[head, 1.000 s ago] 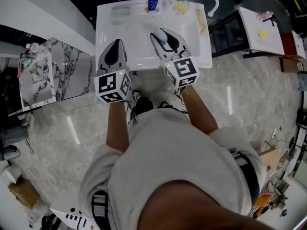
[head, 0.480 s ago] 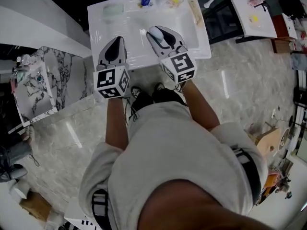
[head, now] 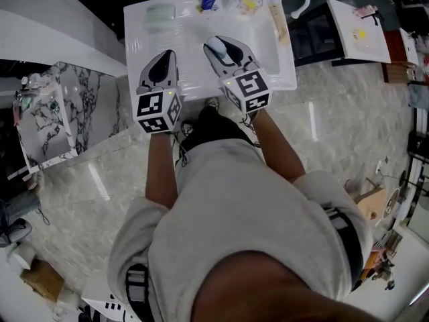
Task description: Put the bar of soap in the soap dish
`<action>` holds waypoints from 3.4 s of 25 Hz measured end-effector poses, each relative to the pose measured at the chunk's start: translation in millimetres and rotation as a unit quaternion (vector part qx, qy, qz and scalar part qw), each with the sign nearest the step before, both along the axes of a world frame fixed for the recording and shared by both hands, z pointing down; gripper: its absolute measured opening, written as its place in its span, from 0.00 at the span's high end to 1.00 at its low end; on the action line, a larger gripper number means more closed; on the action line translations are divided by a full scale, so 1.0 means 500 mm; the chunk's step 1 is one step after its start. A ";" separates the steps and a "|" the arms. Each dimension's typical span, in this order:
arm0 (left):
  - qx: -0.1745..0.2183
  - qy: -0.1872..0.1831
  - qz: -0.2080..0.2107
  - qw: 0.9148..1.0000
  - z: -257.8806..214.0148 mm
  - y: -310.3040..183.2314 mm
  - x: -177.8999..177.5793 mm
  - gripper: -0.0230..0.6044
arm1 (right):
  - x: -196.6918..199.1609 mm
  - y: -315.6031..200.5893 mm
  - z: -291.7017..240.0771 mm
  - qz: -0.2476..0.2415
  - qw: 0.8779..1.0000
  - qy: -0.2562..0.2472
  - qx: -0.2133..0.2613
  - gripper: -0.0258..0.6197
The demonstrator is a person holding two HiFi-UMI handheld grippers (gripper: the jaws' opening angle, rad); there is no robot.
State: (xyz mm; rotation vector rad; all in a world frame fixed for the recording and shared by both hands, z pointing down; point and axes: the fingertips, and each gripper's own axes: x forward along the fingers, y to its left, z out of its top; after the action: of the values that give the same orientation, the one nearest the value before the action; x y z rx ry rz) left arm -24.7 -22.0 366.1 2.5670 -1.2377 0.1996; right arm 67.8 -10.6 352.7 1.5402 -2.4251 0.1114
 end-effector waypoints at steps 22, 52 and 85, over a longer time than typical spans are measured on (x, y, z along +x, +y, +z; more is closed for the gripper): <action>-0.085 -0.035 -0.077 0.993 0.172 -0.186 0.114 0.93 | 0.085 -0.186 0.140 -0.089 0.992 0.007 -0.088 0.78; -0.155 -0.008 -0.067 0.986 0.316 -0.358 -0.045 0.93 | -0.097 -0.377 0.298 -0.092 0.978 0.045 -0.184 0.78; -0.195 -0.002 -0.098 0.976 0.390 -0.406 -0.154 0.93 | -0.193 -0.514 0.411 -0.164 0.926 0.285 -0.187 0.78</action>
State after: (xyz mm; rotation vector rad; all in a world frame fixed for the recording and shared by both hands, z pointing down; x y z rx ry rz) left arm -101.6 -225.0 561.2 2.0998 -1.2953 0.3650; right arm -28.9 -267.4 558.1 0.8352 -2.0038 0.0458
